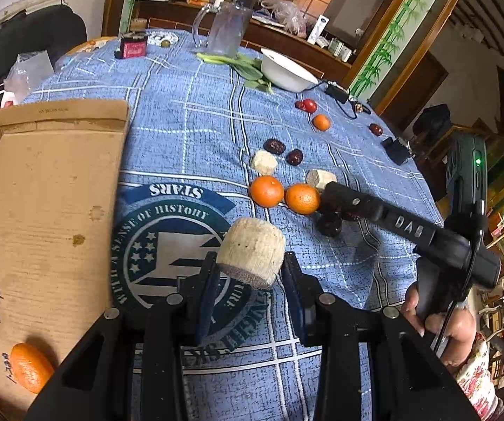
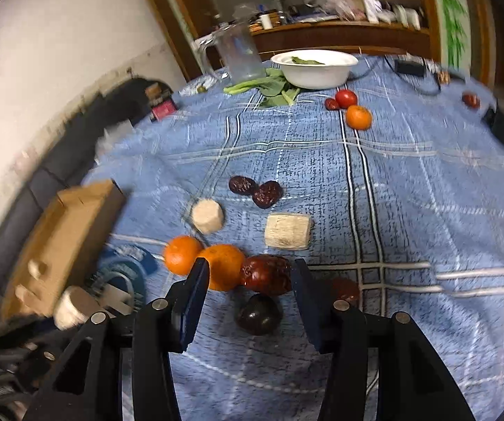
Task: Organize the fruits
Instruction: 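Grasp a beige cork cylinder with the left gripper while the right grasps a dark red date, then carry the cork cylinder and the date with both tools toward the tray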
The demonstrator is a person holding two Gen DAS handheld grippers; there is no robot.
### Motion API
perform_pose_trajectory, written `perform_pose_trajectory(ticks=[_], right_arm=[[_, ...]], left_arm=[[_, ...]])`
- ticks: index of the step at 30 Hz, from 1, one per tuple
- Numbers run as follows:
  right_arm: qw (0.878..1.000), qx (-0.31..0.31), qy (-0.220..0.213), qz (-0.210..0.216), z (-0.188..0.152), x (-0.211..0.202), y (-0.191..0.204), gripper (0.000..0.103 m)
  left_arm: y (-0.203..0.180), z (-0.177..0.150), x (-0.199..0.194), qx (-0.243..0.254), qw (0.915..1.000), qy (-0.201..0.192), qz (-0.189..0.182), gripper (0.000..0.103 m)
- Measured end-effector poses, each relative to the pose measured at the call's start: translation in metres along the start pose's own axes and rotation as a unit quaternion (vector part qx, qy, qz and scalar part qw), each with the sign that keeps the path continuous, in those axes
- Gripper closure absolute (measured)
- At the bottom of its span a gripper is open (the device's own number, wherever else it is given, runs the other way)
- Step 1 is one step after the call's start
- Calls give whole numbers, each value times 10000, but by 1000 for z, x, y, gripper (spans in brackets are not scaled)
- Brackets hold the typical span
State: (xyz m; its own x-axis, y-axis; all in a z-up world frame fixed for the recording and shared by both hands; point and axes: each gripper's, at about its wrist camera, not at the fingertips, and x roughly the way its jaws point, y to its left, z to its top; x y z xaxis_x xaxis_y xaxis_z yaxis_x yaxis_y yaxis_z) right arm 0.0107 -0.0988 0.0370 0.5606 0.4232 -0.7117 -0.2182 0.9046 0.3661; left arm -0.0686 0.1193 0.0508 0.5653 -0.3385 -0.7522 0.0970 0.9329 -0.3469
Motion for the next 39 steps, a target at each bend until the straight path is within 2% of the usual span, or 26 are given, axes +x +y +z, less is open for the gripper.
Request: perform_pose_trajectory(ticks=[2, 5, 8, 9, 14, 15, 16, 27, 32, 33, 34, 35, 36, 37, 39], right_arm=[[9999, 74, 7, -85, 1, 1, -1, 51], [9988, -180, 129, -427, 0, 10, 8, 53], [9973, -331, 69, -657, 1, 15, 18, 55], [9970, -339, 45, -692, 3, 15, 21, 63], [9960, -319, 51, -828, 4, 11, 23, 70], [9961, -308, 51, -829, 3, 8, 24, 77], [9963, -284, 51, -810, 2, 5, 24, 79], [9964, -378, -355, -667, -15, -58, 46, 83], [9964, -330, -304, -713, -28, -65, 40, 82], [9963, -348, -240, -744, -31, -62, 39, 77], [9961, -394, -184, -772, -35, -58, 39, 62], [9957, -476, -179, -777, -38, -55, 41, 54], [9950, -575, -187, -791, -40, -53, 43, 40], [9935, -744, -200, -834, -43, -49, 48, 34], [9896, -1109, -143, -908, -45, -38, 61, 34]], left_arm=[[4, 0, -4, -25, 10000, -52, -41, 68], [10, -3, -7, -86, 9999, -76, -109, 68], [15, -5, -9, -160, 9998, -70, -131, 68], [18, -6, -11, -191, 9997, -79, -133, 68], [30, -10, -27, -309, 9992, -220, -83, 68], [32, -12, -31, -341, 9991, -253, -72, 68], [34, -13, -34, -370, 9989, -277, -65, 68], [45, -30, -90, -532, 9958, -746, -21, 68], [45, -37, -104, -512, 9949, -861, -62, 68], [45, -37, -104, -508, 9949, -863, -71, 68], [45, -37, -104, -504, 9950, -864, -75, 68], [45, -37, -104, -506, 9950, -861, -73, 68], [45, -38, -104, -505, 9950, -853, -78, 68], [46, -38, -104, -502, 9951, -847, -84, 68], [47, -38, -102, -506, 9952, -838, -83, 68]])
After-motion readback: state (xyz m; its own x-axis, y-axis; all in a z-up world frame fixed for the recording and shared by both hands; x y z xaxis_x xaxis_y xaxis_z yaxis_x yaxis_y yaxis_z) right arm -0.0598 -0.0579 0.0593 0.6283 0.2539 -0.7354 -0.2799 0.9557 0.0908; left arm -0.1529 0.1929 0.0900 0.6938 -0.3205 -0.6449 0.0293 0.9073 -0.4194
